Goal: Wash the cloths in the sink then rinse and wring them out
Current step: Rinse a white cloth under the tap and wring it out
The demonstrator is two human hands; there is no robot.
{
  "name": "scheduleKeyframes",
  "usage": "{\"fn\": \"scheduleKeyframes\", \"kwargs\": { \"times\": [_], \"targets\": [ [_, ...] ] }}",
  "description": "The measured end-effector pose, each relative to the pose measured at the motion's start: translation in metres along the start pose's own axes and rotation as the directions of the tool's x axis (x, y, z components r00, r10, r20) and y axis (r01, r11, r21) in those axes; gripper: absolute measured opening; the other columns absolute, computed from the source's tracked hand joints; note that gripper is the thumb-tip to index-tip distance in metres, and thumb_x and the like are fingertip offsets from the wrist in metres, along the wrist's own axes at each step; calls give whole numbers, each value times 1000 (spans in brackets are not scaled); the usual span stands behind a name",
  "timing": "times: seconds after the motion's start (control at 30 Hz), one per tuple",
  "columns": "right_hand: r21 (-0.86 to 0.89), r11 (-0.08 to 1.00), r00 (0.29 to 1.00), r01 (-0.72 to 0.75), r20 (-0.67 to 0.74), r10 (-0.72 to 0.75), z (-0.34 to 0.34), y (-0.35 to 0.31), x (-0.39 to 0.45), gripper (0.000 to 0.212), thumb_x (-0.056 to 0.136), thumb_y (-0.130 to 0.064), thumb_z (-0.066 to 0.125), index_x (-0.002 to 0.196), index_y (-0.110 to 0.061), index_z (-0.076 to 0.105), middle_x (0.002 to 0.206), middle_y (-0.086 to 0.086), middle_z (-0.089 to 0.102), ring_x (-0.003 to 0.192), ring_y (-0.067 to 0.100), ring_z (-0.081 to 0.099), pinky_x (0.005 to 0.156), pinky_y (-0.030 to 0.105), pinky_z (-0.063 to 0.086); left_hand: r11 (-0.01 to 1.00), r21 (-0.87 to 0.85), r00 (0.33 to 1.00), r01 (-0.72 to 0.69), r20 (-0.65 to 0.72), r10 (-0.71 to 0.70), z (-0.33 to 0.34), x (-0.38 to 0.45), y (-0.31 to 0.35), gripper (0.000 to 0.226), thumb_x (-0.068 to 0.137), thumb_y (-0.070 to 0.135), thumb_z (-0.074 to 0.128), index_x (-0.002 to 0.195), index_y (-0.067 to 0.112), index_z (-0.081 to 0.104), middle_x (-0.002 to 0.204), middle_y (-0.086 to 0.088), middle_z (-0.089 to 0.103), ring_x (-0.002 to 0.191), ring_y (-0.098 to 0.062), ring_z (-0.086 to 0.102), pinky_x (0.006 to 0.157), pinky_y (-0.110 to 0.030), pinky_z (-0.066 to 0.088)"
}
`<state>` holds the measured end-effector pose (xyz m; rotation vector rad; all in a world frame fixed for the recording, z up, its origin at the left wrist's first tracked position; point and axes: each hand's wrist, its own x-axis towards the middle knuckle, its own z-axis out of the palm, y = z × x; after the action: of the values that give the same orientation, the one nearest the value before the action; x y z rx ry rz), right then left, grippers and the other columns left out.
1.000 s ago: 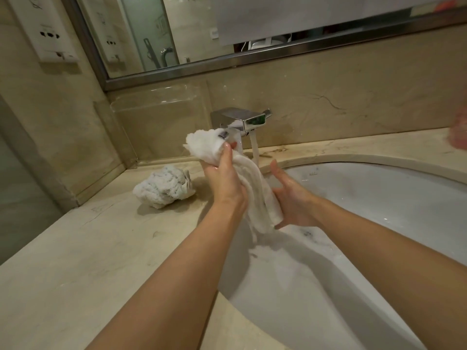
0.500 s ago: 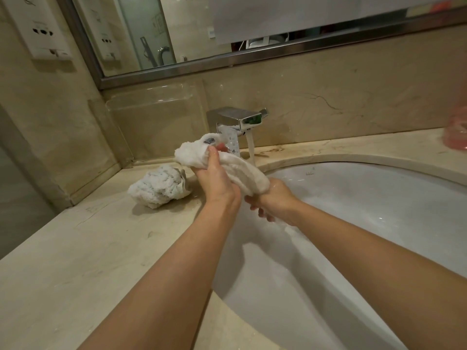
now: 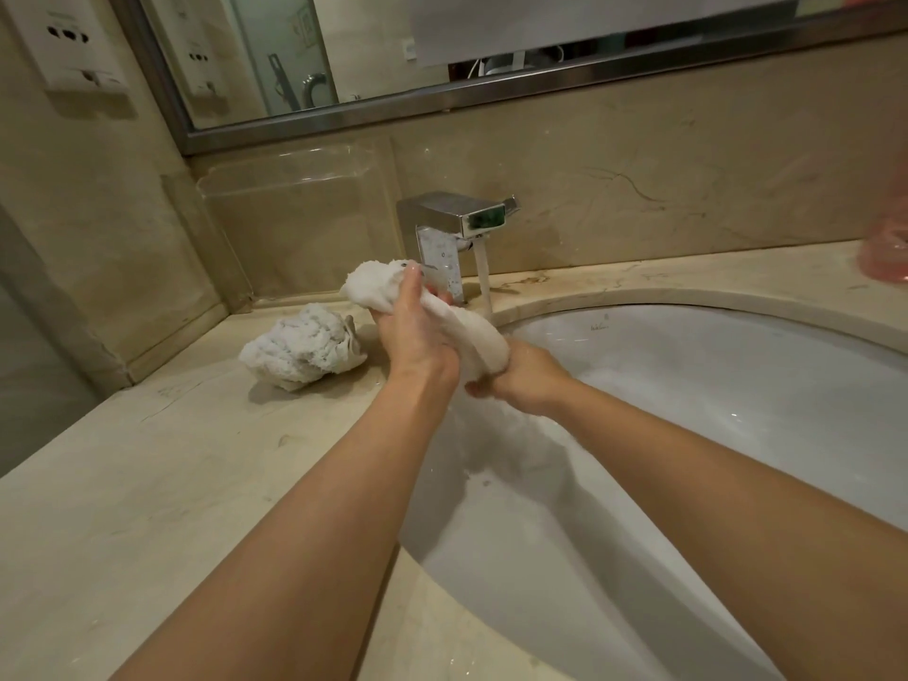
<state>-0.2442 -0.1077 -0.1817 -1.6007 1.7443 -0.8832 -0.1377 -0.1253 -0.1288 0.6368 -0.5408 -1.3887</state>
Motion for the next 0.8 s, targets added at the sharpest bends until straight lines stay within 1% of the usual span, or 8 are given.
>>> {"fn": "scheduleKeyframes", "kwargs": {
  "times": [0.07,0.2,0.3,0.4,0.5,0.6,0.73,0.8],
  "targets": [
    [148,989,990,26,136,-47,-4,1,-6,63,67,-22,87,123,-23,57,111,-1,67,105,20,63,79,31,54,1000,-3,999,20,39,-20,3,-7,2,46,89,31,65,124,2,58,90,-7,64,78,-16,63,78,-28,53],
    [429,892,987,142,10,-162,-16,-7,-7,55,69,-6,84,115,-12,56,102,-2,67,93,9,64,72,11,51,999,-2,988,53,146,-52,10,-15,3,48,97,45,43,92,3,64,85,-9,68,86,-18,64,87,-29,50],
    [359,924,987,130,43,-156,-20,-21,-5,43,73,0,75,114,-7,65,103,8,71,97,20,67,85,28,56,985,166,979,51,188,-83,14,-24,1,63,99,53,31,126,1,55,124,-17,60,118,-24,57,106,-36,42],
    [171,985,1000,17,15,-20,-22,-23,-7,27,71,-11,69,98,-7,69,93,11,70,88,25,66,72,36,54,942,331,991,51,100,-89,13,-23,-2,63,95,58,36,135,11,51,125,-11,60,113,-21,58,99,-36,47],
    [217,976,987,-21,-152,55,-27,-21,-13,16,71,-10,65,87,-8,65,81,6,62,74,19,56,59,27,41,868,496,994,1,-95,53,4,-16,-2,43,87,42,50,119,15,62,110,-9,69,99,-25,65,94,-44,52],
    [447,889,962,100,-272,29,-36,-28,-18,10,74,-3,61,73,-13,61,72,2,56,69,16,50,59,27,39,750,654,987,-94,-35,155,3,-18,0,29,84,40,51,97,18,66,93,-6,72,88,-25,68,87,-45,54],
    [636,758,909,144,-387,153,-49,-39,-19,23,50,-18,56,72,-9,58,69,7,52,66,19,47,60,29,35,558,815,985,-157,88,150,5,-27,-3,59,92,62,35,81,15,70,62,-5,71,73,-22,70,79,-37,53],
    [621,768,893,156,-422,159,-52,-38,-18,10,54,-15,57,62,-11,52,63,5,48,64,21,45,57,29,33,494,863,992,-108,62,110,4,-25,-4,66,93,65,30,80,13,70,57,-5,69,71,-22,68,79,-36,51]
  ]
}}
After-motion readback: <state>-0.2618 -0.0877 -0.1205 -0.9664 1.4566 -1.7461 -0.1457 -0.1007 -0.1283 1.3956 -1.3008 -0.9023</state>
